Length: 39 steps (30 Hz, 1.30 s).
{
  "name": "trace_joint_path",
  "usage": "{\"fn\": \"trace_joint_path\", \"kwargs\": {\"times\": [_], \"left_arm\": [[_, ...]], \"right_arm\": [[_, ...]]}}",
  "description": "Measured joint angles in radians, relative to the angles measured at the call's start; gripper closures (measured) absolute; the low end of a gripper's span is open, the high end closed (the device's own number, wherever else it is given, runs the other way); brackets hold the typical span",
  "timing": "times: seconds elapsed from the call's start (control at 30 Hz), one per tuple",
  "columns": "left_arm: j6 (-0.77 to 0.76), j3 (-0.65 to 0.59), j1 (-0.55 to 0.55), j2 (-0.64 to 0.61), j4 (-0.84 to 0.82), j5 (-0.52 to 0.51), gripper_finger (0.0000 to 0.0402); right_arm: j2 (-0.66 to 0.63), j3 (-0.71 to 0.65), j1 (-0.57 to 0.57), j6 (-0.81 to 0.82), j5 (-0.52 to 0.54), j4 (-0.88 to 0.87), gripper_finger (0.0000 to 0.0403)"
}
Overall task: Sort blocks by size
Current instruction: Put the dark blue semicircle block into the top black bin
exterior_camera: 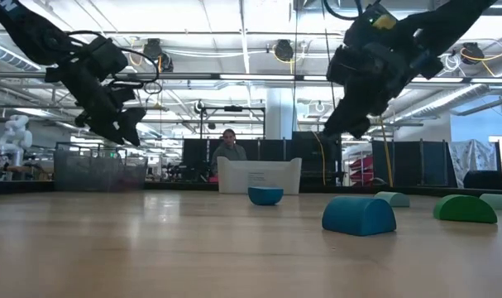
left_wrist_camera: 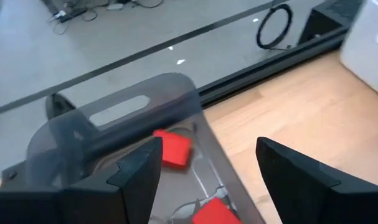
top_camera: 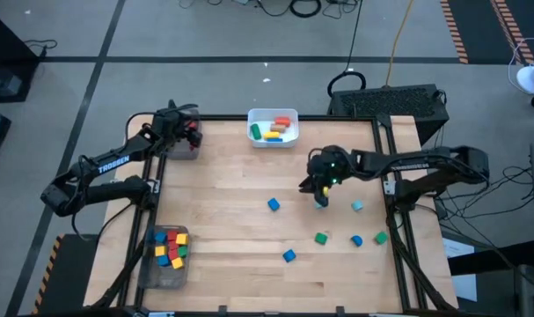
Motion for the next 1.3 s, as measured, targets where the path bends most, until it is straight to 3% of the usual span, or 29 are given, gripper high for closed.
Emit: {"fn": "trace_joint_path", "kwargs": {"times": [0.13, 0.43, 0.57, 0.97, 1.1, 1.3], "left_arm": [[0.008, 0.0, -0.007, 0.0, 0.017, 0.044, 0.0141], [0.061, 0.0, -0.052, -0.008, 0.098, 0.136, 0.0141], [0.079, 0.0, -0.074, -0.008, 0.171, 0.203, 0.0141], [0.117, 0.0, -0.193, -0.009, 0.209, 0.432, 0.0141], [0.174, 0.0, -0.255, -0.009, 0.229, 0.455, 0.0141], [0.251, 0.0, -0.34, -0.009, 0.312, 0.456, 0.0141]], "right_arm": [[0.079, 0.0, 0.044, -0.172, 0.017, 0.089, 0.0324], [0.276, 0.001, 0.12, -0.029, 0.192, 0.37, 0.0314], [0.345, 0.001, 0.169, 0.104, 0.305, 0.453, 0.028], [0.478, 0.002, 0.277, 0.248, 0.33, 0.597, 0.0141], [0.478, 0.002, 0.327, 0.291, 0.488, 0.597, 0.0116], [0.479, 0.002, 0.382, 0.342, 0.724, 0.585, 0.0116]]}}
